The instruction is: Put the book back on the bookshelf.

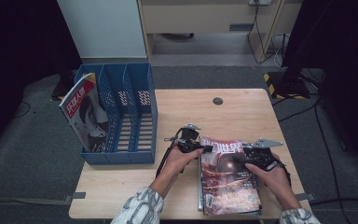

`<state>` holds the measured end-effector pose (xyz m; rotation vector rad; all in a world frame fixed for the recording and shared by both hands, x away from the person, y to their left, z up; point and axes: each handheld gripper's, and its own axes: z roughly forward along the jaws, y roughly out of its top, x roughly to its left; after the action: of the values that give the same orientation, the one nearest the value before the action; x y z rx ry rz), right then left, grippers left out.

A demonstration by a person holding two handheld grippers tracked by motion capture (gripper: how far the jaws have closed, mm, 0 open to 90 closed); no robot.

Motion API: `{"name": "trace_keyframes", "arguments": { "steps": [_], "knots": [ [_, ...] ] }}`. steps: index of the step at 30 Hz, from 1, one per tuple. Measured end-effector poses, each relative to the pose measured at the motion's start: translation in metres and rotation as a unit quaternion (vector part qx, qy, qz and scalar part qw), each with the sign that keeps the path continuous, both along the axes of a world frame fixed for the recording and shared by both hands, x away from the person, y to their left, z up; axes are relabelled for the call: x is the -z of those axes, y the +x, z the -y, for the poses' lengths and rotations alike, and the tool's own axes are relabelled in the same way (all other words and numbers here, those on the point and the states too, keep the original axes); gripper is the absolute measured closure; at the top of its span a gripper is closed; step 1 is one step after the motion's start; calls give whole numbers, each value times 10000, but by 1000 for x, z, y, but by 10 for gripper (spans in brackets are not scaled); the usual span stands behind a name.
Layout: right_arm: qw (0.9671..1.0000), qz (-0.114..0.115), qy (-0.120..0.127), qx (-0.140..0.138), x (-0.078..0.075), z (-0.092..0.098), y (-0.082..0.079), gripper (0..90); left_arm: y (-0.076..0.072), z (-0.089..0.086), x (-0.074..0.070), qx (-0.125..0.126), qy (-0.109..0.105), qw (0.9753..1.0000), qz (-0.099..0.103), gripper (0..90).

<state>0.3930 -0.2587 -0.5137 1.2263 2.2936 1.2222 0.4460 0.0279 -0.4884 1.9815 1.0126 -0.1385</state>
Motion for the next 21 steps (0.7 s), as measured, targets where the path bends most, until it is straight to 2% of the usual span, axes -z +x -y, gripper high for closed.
{"name": "trace_keyframes", "arguments": {
  "steps": [2,7,15,21],
  "knots": [
    [10000,-14,8,2,0,0,0,324,3,0,1,-44,-100,9999,-96,611],
    [10000,22,-29,13,0,0,0,335,11,4,-1,-27,-93,9998,-194,577],
    [9999,71,-116,-9,0,-2,-1,342,20,13,-4,23,-183,9993,-332,563],
    [9999,103,-135,-18,0,-2,-1,342,24,18,0,-38,-318,9984,-469,562]
  ]
}}
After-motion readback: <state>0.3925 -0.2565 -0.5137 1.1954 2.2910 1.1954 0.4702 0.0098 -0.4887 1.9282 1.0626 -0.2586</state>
